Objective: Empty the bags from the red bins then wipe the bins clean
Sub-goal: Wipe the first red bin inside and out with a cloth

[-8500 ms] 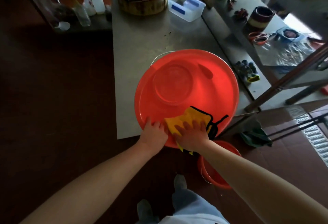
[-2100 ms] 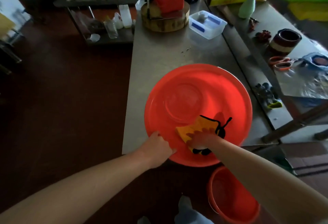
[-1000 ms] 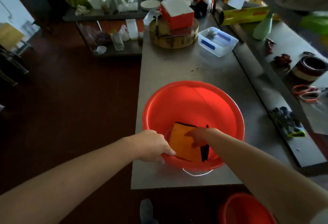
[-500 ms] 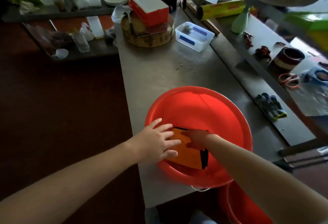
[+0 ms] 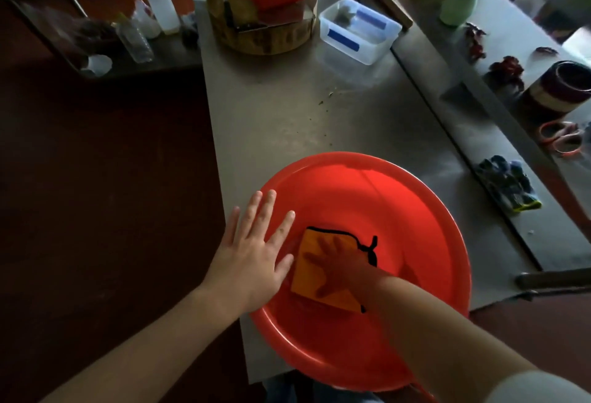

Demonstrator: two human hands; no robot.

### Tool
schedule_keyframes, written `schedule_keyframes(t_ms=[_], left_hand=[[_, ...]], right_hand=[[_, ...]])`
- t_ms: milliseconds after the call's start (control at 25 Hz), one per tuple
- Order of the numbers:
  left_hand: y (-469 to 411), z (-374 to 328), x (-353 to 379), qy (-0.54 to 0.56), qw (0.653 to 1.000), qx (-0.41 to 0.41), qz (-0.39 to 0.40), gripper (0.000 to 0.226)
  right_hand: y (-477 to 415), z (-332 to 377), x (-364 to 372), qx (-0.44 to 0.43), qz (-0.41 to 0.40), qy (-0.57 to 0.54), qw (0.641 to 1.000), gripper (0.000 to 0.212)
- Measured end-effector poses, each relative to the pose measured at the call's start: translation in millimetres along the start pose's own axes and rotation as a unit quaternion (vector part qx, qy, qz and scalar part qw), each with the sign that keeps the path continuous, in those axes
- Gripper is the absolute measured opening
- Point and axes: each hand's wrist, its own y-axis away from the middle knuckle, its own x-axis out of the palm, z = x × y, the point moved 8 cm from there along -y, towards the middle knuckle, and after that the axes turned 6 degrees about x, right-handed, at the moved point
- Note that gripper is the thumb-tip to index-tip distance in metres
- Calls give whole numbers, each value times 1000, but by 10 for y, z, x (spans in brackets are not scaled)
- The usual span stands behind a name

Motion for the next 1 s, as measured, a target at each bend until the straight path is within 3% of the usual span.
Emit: schedule_keyframes(t_ms=[160, 280, 440, 600, 640, 760, 1000], left_hand=[[6, -64, 43, 6, 997, -79, -10, 74], [12, -84, 71, -20, 996, -89, -10, 71], [1, -55, 85, -37, 995, -90, -5, 69], [0, -65, 86, -35, 995, -95, 1, 67], [-7, -70, 80, -32, 995, -94, -1, 66], [-26, -92, 69, -20, 996, -85, -8, 64], [-6, -68, 67, -15, 997, -80, -15, 61]], right_hand=[[-154, 127, 208, -27, -49, -32, 998, 108], [-105, 267, 140, -71, -133, -40, 988, 97], [-326, 133, 147, -74, -91, -30, 993, 90], [-500, -229, 255, -44, -139, -81, 986, 96], [-495, -252, 257, -29, -113, -85, 989, 96], [-374, -46, -87, 6, -154, -85, 984, 88], [-219, 538, -52, -52, -119, -48, 990, 77]])
